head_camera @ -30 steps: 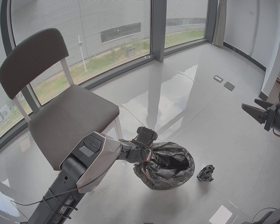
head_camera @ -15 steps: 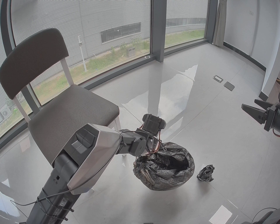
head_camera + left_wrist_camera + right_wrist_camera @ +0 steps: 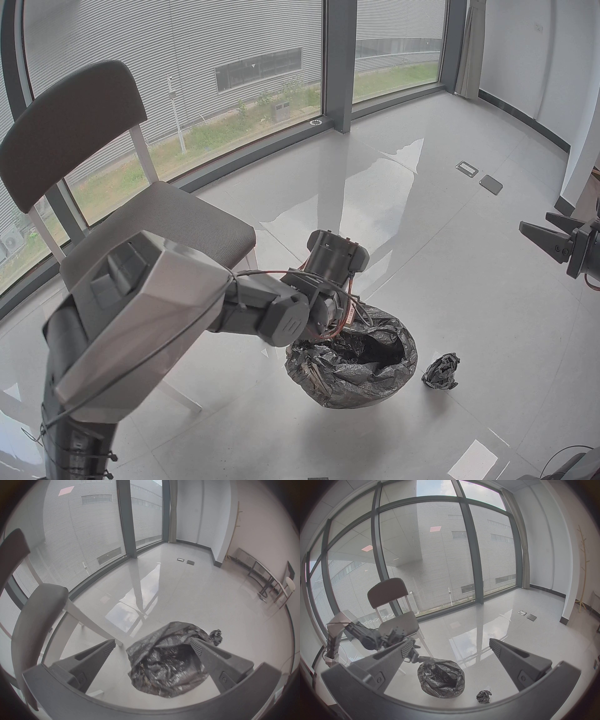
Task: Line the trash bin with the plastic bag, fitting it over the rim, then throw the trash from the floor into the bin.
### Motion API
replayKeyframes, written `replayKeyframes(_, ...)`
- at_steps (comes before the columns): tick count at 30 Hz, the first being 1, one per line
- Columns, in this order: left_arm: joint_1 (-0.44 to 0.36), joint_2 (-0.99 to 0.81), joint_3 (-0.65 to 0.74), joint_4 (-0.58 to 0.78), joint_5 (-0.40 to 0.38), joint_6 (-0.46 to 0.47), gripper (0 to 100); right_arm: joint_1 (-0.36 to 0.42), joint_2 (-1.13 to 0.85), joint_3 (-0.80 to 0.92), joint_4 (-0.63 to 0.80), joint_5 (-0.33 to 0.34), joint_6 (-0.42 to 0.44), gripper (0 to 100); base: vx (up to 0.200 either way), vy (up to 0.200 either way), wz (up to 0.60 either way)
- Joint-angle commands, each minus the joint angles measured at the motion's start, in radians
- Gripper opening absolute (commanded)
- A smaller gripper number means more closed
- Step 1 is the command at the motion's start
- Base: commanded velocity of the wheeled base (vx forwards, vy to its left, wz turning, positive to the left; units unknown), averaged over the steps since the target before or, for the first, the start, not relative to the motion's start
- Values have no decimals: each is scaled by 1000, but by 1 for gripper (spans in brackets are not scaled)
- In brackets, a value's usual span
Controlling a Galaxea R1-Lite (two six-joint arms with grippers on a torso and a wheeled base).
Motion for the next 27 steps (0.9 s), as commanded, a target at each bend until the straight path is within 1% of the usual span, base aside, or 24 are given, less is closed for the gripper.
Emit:
replayKeyframes(1, -19, -314, 296, -136, 6, -20, 100, -60, 107, -11, -4, 30, -5, 100, 0, 0, 0)
replayKeyframes(4, -1, -418, 379, -146, 16, -17, 100, -60, 125, -8, -4, 30, -16, 100, 0, 0, 0)
replayKeyframes(5, 21, -457, 402, -161, 16, -15, 100, -58, 133, -5, -4, 30, -27, 100, 0, 0, 0)
replayKeyframes(8, 87, -515, 428, -209, 15, -12, 100, -54, 154, 8, -3, 30, -45, 100, 0, 0, 0)
replayKeyframes(9, 87, -515, 428, -209, 15, -12, 100, -54, 154, 8, -3, 30, -45, 100, 0, 0, 0)
replayKeyframes(10, 138, -544, 428, -233, 13, -11, 100, -48, 187, 12, -4, 29, -50, 100, 0, 0, 0)
replayKeyframes(11, 141, -547, 428, -235, 13, -11, 100, -48, 190, 12, -4, 29, -51, 100, 0, 0, 0)
replayKeyframes(12, 180, -570, 420, -251, 12, -9, 100, -46, 254, 0, -13, 29, -56, 100, 0, 0, 0)
replayKeyframes(13, 193, -579, 419, -258, 9, -9, 100, -46, 303, -14, -30, 29, -61, 100, 0, 0, 0)
replayKeyframes(14, 193, -579, 419, -258, 9, -9, 100, -46, 303, -14, -30, 29, -61, 100, 0, 0, 0)
replayKeyframes(15, 202, -604, 417, -271, 7, -11, 100, -51, 447, -72, -107, 21, -73, 100, 0, 0, 0)
replayKeyframes(17, 202, -613, 423, -276, 7, -11, 100, -58, 530, -107, -141, 18, -76, 100, 0, 0, 0)
replayKeyframes(18, 200, -627, 436, -278, 7, -11, 100, -77, 638, -166, -150, 18, -82, 100, 0, 0, 0)
replayKeyframes(20, 200, -635, 442, -278, 7, -11, 100, -89, 685, -196, -139, 20, -87, 100, 0, 0, 0)
replayKeyframes(21, 197, -647, 455, -279, 7, -9, 100, -103, 774, -265, -75, 20, -93, 100, 0, 0, 0)
replayKeyframes(23, 197, -655, 463, -279, 7, -9, 100, -104, 831, -319, -1, 17, -96, 100, 0, 0, 0)
replayKeyframes(24, 197, -661, 469, -281, 10, -11, 100, -107, 878, -370, 66, 14, -97, 100, 0, 0, 0)
replayKeyframes(25, 197, -665, 474, -281, 13, -11, 100, -110, 917, -404, 105, 9, -104, 100, 0, 0, 0)
replayKeyframes(27, 199, -675, 488, -288, 13, -11, 100, -112, 974, -442, 134, -2, -121, 100, 0, 0, 0)
